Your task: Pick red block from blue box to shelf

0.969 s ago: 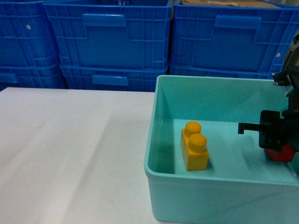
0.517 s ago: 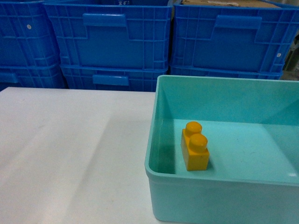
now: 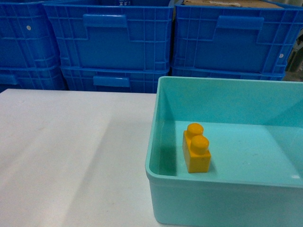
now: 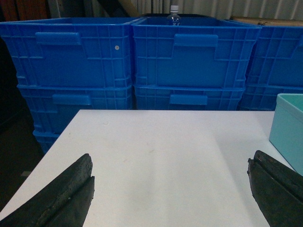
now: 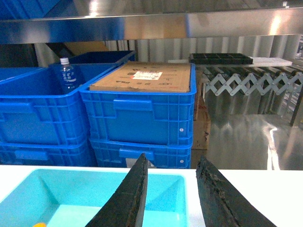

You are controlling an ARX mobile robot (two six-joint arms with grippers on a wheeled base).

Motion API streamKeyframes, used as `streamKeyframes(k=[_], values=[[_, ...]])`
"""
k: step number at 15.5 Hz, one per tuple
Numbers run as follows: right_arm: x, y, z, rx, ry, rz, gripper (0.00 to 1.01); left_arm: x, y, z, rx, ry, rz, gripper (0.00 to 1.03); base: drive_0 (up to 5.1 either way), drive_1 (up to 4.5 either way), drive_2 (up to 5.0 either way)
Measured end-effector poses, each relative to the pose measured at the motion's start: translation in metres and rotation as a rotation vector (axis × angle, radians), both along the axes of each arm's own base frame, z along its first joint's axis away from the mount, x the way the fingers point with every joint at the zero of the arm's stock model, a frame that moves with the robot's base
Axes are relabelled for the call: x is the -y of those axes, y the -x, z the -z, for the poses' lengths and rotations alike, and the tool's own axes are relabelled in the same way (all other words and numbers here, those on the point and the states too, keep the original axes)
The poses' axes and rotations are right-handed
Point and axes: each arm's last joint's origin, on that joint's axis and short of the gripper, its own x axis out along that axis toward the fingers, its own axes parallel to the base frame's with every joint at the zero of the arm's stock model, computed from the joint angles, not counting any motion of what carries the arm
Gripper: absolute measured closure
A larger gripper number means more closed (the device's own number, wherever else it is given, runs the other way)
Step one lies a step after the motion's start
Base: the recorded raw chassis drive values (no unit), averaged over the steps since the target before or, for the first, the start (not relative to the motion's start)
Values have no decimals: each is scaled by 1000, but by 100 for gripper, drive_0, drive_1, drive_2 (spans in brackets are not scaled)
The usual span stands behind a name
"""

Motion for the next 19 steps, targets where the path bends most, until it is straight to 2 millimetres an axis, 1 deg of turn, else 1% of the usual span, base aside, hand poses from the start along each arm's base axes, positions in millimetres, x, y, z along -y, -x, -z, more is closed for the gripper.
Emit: streamKeyframes(k=[1, 2, 4, 7, 9, 11, 12, 13, 15, 17, 19], values=[[-4, 9, 7, 1, 2, -23, 75, 0, 0, 0, 0, 0, 0, 5, 0, 0, 0], [-10, 13, 12, -5, 1, -50, 75, 0, 0, 0, 0, 0, 0, 5, 0, 0, 0], [-19, 12, 21, -30, -4, -61, 75, 0, 0, 0, 0, 0, 0, 5, 0, 0, 0], [-30, 9, 24, 6, 10, -43, 75, 0, 0, 0, 0, 0, 0, 5, 0, 0, 0], [-34, 6, 29, -3, 12, -33, 75, 0, 0, 0, 0, 0, 0, 5, 0, 0, 0], [-35, 2, 37, -30, 15, -10, 75, 0, 0, 0, 0, 0, 0, 5, 0, 0, 0], [-26, 0, 36, -10, 17, 24, 75, 0, 0, 0, 0, 0, 0, 5, 0, 0, 0], [-20, 0, 37, -29, 16, 38, 75, 0, 0, 0, 0, 0, 0, 5, 0, 0, 0], [-15, 7, 38, -32, 12, 38, 75, 0, 0, 0, 0, 0, 0, 5, 0, 0, 0], [-16, 14, 36, -18, 13, 28, 75, 0, 0, 0, 0, 0, 0, 5, 0, 0, 0], [-18, 19, 38, -11, 15, 13, 75, 0, 0, 0, 0, 0, 0, 5, 0, 0, 0]])
